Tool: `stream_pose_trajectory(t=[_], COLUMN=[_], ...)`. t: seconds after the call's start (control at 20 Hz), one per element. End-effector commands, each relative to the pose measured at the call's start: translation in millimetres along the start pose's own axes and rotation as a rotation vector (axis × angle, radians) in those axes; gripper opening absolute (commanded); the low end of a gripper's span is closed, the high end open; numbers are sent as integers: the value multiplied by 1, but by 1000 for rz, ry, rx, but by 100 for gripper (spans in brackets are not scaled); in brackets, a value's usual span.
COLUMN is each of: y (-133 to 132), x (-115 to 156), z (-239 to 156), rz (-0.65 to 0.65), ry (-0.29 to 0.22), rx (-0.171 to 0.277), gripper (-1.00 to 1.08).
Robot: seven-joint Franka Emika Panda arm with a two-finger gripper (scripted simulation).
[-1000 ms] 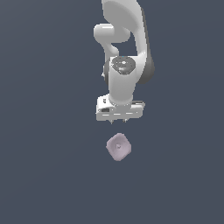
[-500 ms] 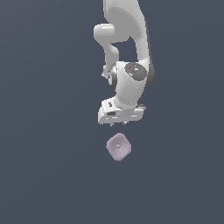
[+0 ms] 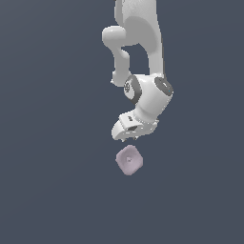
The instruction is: Pick up the object and move it to a goal position.
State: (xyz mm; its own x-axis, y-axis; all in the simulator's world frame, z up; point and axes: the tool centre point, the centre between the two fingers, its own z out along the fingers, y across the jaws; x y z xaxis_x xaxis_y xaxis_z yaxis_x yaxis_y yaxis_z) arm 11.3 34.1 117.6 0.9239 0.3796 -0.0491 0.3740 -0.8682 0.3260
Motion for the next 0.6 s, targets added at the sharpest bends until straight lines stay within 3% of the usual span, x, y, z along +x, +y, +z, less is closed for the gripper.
stream_pose_trajectory(t=[0.0, 0.55], y=[-3, -18], x=[3, 17], z=[4, 18], rz=[-50, -276], ry=[5, 38], rx=[-49, -248], gripper=[28, 28])
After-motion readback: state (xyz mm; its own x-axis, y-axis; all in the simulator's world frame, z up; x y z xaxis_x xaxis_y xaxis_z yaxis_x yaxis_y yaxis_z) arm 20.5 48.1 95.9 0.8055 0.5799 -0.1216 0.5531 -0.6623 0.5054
